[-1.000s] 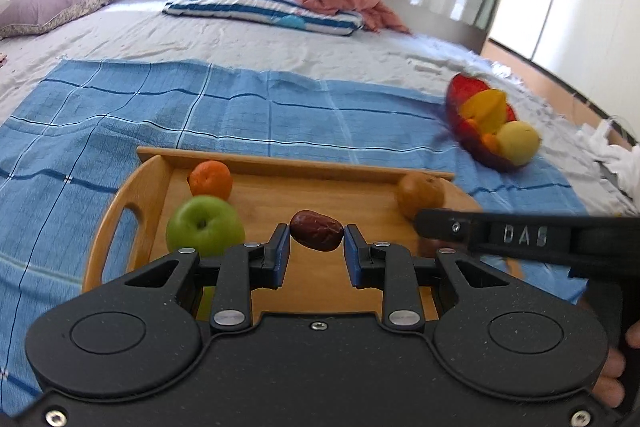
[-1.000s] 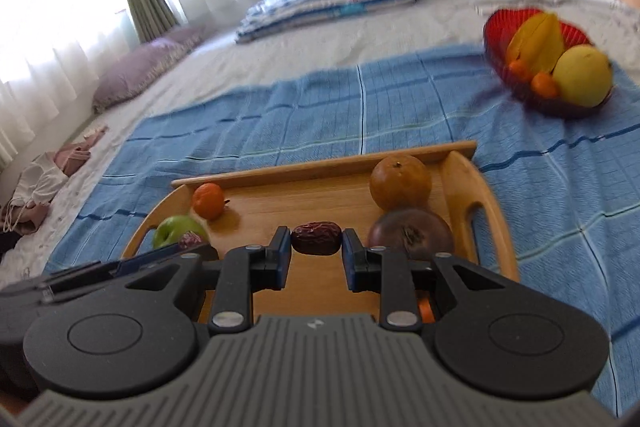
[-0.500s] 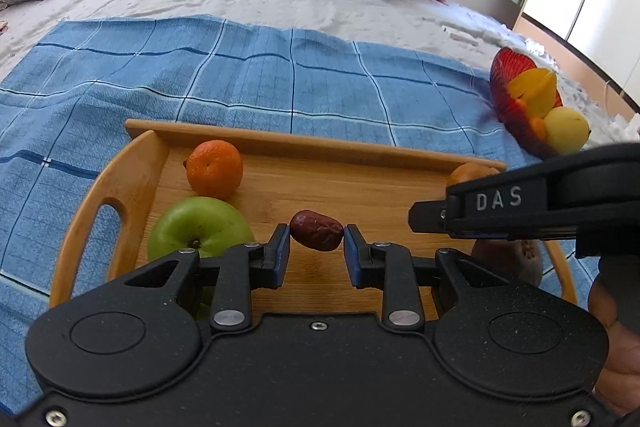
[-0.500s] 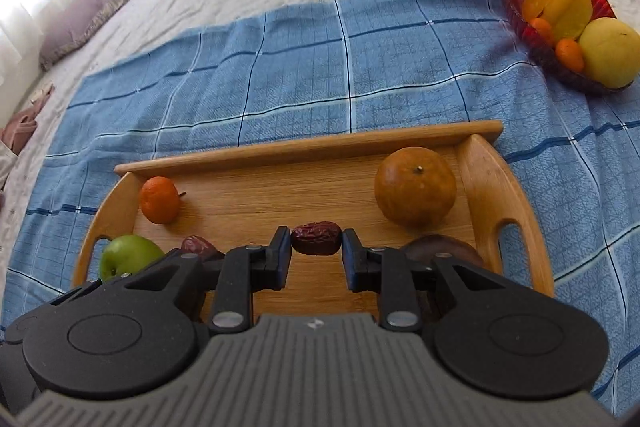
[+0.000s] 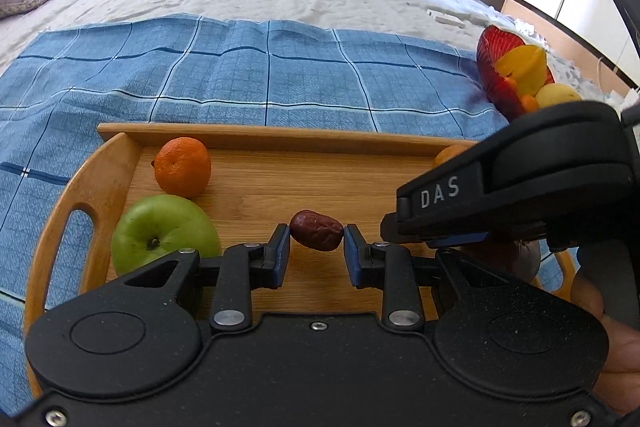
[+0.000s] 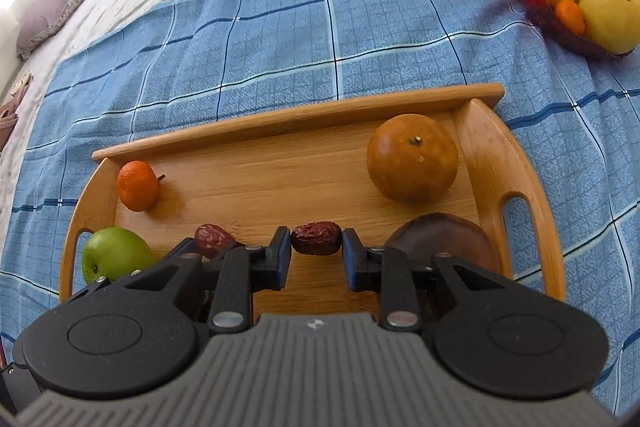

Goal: Organize fruits
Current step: 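Carry the date in left gripper while right gripper carries its date over the tray, then open left gripper to drop its date while right gripper releases its date on tray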

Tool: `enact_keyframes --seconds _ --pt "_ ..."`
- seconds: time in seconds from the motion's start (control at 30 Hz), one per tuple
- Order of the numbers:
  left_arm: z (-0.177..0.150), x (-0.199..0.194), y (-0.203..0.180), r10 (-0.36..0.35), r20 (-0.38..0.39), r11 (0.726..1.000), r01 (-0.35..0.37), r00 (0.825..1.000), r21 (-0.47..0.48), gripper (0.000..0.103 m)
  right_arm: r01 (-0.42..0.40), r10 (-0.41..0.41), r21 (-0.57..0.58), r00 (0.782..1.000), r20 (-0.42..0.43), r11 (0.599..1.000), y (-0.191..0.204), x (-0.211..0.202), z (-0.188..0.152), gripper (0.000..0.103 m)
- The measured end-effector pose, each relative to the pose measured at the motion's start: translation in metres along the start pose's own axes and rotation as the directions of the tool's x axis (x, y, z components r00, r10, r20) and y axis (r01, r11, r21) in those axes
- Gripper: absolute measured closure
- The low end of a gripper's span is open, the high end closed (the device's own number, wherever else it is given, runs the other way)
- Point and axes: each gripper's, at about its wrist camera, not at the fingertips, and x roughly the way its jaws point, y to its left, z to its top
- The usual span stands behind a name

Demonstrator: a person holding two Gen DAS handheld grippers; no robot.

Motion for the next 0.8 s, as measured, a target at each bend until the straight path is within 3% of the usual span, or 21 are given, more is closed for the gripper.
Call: enact_keyframes --seconds 0.53,0.73,0.8 --pt "-0.0058 0.0088 -0.0084 -0.001 -0.006 1.000 0.001 1.000 0.012 0.075 0.045 -0.045 -0.009 0.999 -0.030 0.999 0.0090 0.0042 0.0032 0.069" --pt "-0.0061 0.0073 -0.0084 0.000 -0.008 1.000 0.001 1.000 0.023 0.073 0.038 -0.038 -0.013 0.999 -0.028 0.999 0.0097 0.0038 0.0031 0.056" --pt "-0.0059 0.0063 -0.0086 -0.005 -0.007 1.000 0.005 1.000 0.024 0.067 0.032 -0.032 -0.013 0.999 -0.025 0.999 0.0089 0.0032 0.0028 0.052"
